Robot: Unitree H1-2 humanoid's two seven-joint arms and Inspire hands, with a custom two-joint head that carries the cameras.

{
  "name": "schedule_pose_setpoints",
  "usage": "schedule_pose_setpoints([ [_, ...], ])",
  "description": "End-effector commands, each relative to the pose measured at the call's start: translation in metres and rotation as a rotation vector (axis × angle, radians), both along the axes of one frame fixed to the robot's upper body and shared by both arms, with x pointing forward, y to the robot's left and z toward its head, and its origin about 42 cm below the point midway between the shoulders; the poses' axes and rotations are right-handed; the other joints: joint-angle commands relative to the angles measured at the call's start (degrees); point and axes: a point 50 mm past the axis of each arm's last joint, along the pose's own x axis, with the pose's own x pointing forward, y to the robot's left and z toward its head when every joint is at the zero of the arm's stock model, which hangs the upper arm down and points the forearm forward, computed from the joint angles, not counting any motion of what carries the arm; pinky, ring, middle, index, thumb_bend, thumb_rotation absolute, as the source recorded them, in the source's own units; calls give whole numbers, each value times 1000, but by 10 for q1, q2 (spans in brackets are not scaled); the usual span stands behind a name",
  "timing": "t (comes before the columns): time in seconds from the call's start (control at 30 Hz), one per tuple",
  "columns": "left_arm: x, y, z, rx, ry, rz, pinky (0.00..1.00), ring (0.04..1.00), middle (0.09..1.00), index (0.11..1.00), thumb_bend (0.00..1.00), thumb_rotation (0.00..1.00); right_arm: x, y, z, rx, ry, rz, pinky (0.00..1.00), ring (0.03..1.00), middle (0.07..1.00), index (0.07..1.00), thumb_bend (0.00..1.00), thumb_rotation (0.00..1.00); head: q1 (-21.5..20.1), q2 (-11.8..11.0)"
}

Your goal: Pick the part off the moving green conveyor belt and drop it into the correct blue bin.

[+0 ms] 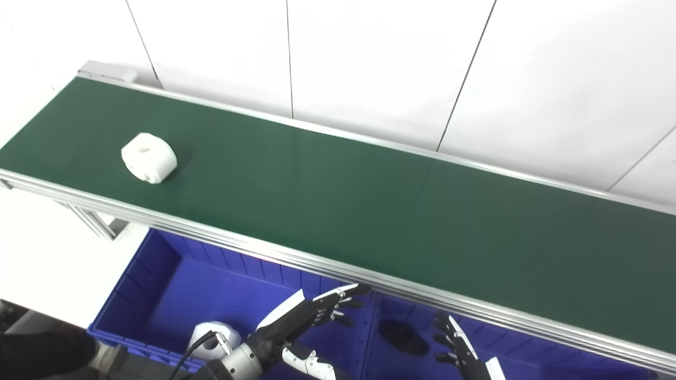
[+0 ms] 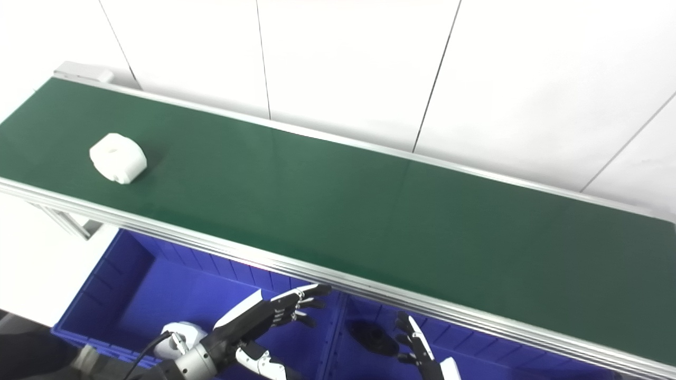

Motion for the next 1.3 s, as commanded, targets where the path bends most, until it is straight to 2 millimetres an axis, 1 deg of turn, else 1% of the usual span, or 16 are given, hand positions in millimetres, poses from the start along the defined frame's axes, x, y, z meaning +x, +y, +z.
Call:
schedule_pose_setpoints([
  [0.0,3,-1,6,-6,-59,-4,747,892,949,910,779,359,4,5,9,38,-84,20,738,862,908,941,651,142,-4,-2],
  [0.03,3,0,6,-6,-59,-4,747,893,950,910,781,358,4,6,9,38,-84,20,737,861,907,940,654,140,-4,-2],
  [0.2,3,2,3,-4,-64,-5,746,894,949,908,786,347,5,9,6,43,-91,17,730,852,900,931,667,130,-21,-17],
  [0.43,7,5,0,-16,-90,-3,738,894,950,904,784,316,7,12,3,43,-87,13,702,836,891,924,693,122,-19,-29],
  [0.5,8,6,0,-37,-97,6,738,894,949,901,787,306,8,12,2,47,-94,17,696,835,890,923,696,121,-19,-29],
  [0.63,13,6,5,-78,-129,16,730,889,945,907,800,306,11,13,1,43,-97,21,692,832,886,924,699,127,-17,-33],
  [0.77,19,8,16,-107,-170,24,725,873,938,923,808,298,14,16,1,40,-105,24,684,823,881,918,707,129,-16,-35],
  [0.93,28,13,37,-128,-248,37,715,871,934,920,801,325,16,18,-1,48,-121,19,668,811,869,909,717,130,-20,-33],
  [1.0,35,17,50,-122,-288,40,716,876,934,916,802,338,16,22,0,49,-127,20,667,812,865,908,713,135,-38,-24],
  [1.03,39,19,56,-115,-307,40,720,878,933,915,803,344,16,23,0,49,-131,21,667,814,865,909,710,136,-38,-24],
  [1.07,43,22,62,-102,-324,42,725,882,934,915,808,357,17,25,1,50,-138,23,664,812,863,908,709,140,-49,-17],
  [1.1,46,25,67,-91,-335,44,725,885,934,915,818,380,17,26,1,50,-143,25,656,805,857,903,712,141,-49,-17],
  [1.13,49,28,72,-83,-343,47,741,891,938,919,823,397,17,27,2,51,-147,27,653,801,854,900,714,144,-62,-10],
  [1.17,52,31,77,-75,-352,52,757,898,945,924,808,399,18,29,2,57,-148,25,654,798,851,896,721,143,-64,-9],
  [1.27,65,47,90,-39,-379,62,774,913,963,942,777,414,19,34,5,68,-144,18,656,794,848,890,731,154,-100,12],
])
